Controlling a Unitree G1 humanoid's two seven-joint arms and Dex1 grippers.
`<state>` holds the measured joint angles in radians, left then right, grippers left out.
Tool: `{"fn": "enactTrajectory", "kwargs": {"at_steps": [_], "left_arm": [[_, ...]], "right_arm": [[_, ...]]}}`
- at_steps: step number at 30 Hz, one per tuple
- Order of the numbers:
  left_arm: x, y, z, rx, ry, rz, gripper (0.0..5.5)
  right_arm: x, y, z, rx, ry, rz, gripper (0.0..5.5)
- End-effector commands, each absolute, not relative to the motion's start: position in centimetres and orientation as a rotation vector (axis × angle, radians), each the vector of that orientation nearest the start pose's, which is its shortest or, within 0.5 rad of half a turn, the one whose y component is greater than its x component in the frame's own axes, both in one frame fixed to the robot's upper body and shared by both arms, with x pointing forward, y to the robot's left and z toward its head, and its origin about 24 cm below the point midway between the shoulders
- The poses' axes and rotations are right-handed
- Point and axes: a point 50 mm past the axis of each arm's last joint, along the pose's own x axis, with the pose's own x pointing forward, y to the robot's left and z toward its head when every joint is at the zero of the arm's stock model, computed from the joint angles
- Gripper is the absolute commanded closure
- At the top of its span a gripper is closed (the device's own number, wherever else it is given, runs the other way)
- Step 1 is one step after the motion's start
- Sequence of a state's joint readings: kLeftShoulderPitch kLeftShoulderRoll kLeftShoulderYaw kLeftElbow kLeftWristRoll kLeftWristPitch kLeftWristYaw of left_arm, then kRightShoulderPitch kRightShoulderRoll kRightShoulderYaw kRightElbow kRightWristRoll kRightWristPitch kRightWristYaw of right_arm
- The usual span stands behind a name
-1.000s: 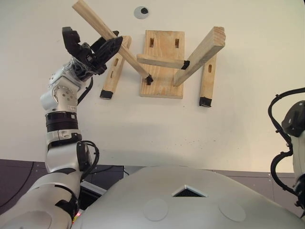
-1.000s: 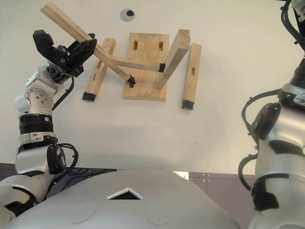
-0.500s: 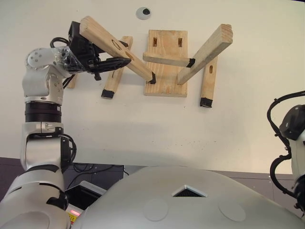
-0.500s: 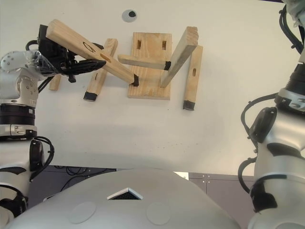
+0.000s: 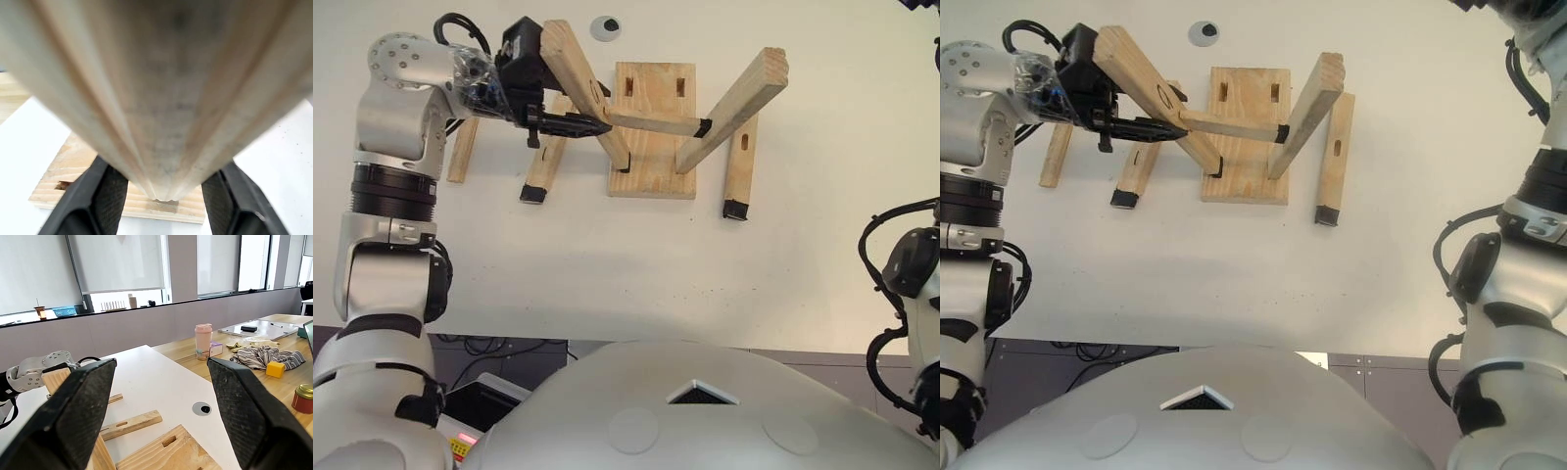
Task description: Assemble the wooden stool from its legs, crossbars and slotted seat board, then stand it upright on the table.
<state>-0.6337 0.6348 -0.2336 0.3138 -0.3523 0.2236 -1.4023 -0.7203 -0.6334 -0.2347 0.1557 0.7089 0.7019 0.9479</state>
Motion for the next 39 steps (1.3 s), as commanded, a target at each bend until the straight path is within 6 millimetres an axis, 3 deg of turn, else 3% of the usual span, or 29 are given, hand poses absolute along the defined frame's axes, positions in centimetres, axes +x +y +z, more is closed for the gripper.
{"fn": "enactTrajectory", "kwargs": {"at_steps": [1, 9, 13, 15, 21, 27, 31, 39], "left_arm": [[30.8, 17.3, 12.1, 0.37, 0.392, -1.459, 3.49], [30.7, 16.9, 11.7, 0.439, 0.462, -1.443, 3.49], [30.5, 17.5, 11.0, 0.428, 0.488, -1.413, 3.49], [30.5, 17.9, 10.8, 0.417, 0.494, -1.39, 3.49], [30.2, 18.0, 10.3, 0.387, 0.494, -1.364, 3.49], [29.8, 17.7, 9.6, 0.37, 0.496, -1.351, 3.49], [29.7, 17.5, 9.5, 0.37, 0.497, -1.353, 3.49], [29.8, 17.2, 9.5, 0.378, 0.5, -1.363, 3.49]], "right_arm": [[32.0, -21.6, 23.4, 0.174, -0.101, 0.982, 2.1], [32.0, -21.5, 23.8, 0.15, -0.091, 0.974, 2.1], [30.3, -18.1, 29.0, 0.022, -0.099, 1.119, 2.1], [29.0, -15.5, 29.7, -0.095, -0.039, 1.213, 2.1], [27.3, -9.7, 26.2, -0.466, 0.258, 1.337, 2.1], [29.2, -7.1, 21.8, -0.72, 0.38, 1.323, 2.1], [29.9, -6.2, 19.7, -0.85, 0.403, 1.325, 2.79], [29.6, -5.4, 16.9, -0.897, 0.473, 1.387, 4.32]]}}
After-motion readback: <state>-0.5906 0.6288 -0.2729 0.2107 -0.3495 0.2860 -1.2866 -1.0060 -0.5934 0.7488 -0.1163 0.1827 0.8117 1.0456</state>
